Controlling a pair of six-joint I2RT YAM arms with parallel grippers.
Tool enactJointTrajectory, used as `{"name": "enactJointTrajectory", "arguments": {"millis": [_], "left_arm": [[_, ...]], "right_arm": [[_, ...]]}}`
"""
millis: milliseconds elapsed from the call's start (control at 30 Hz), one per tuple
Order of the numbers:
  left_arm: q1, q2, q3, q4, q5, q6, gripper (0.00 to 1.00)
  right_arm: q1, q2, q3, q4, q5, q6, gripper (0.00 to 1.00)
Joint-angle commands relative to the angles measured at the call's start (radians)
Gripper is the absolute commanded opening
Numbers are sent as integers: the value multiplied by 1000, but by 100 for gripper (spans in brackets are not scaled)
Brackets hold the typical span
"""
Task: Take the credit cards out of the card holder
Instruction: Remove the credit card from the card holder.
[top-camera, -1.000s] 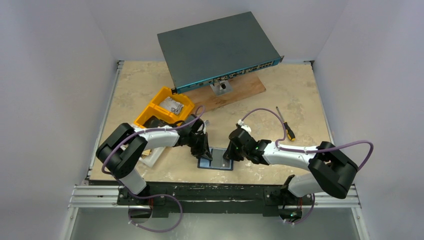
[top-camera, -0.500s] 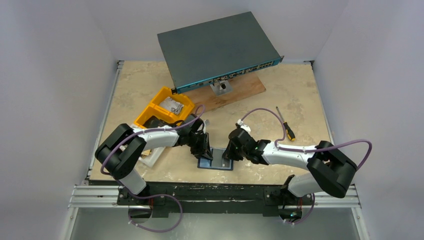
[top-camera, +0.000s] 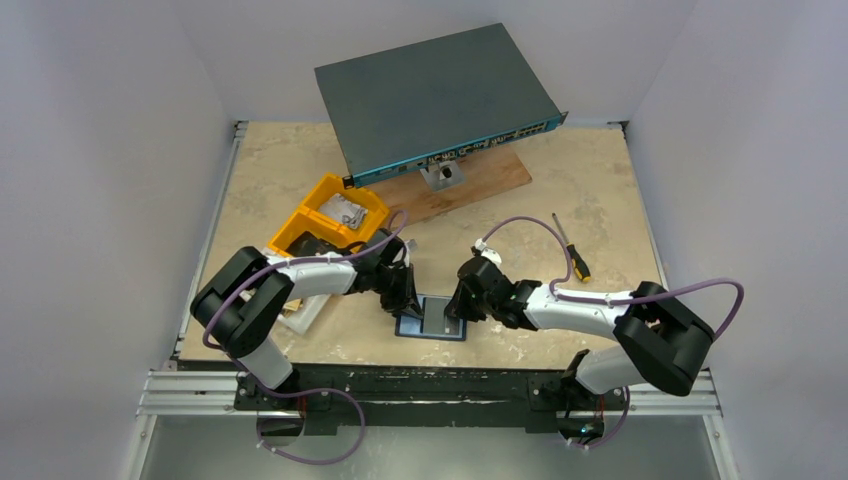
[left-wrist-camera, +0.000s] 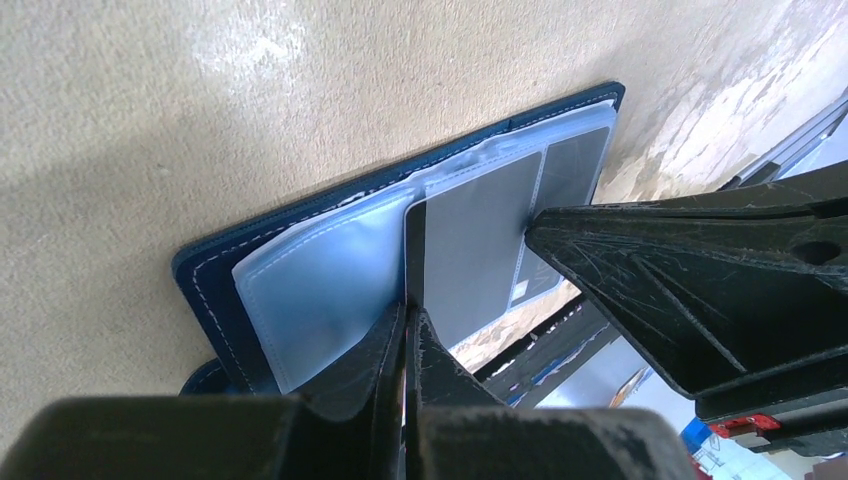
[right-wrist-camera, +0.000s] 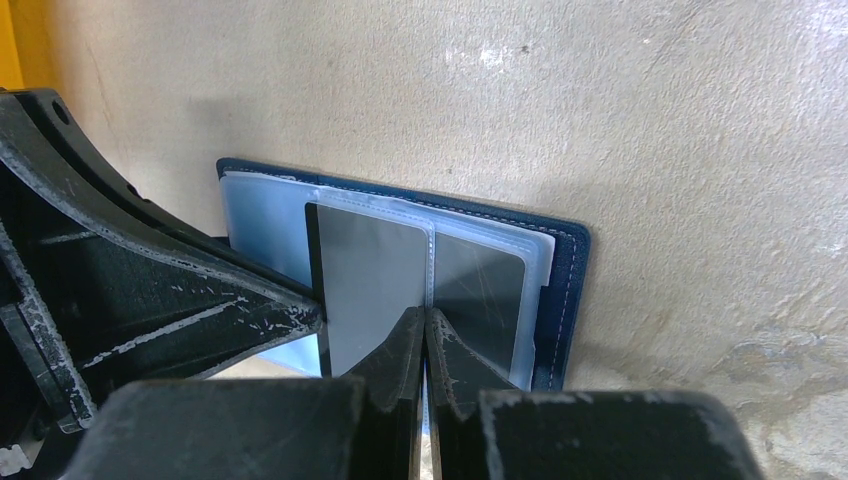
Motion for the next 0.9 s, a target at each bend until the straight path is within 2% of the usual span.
{"name": "enactJointTrajectory", "arguments": {"millis": [0,467,800,867], "left_arm": [[21,-21,-15,8,-30,3,0],[64,-95,-35,-77,-84,63,0],[65,-105,-60,-34,-26,66,0],[66,-92,-62,-15,0,63,4]], "right_arm": [[0,35,-42,-87,41,-14,0],[0,39,-50,-87,42,-13,0],[0,43,-45,-81,38,-16,0],[0,44,-46,-79,35,-18,0]]}}
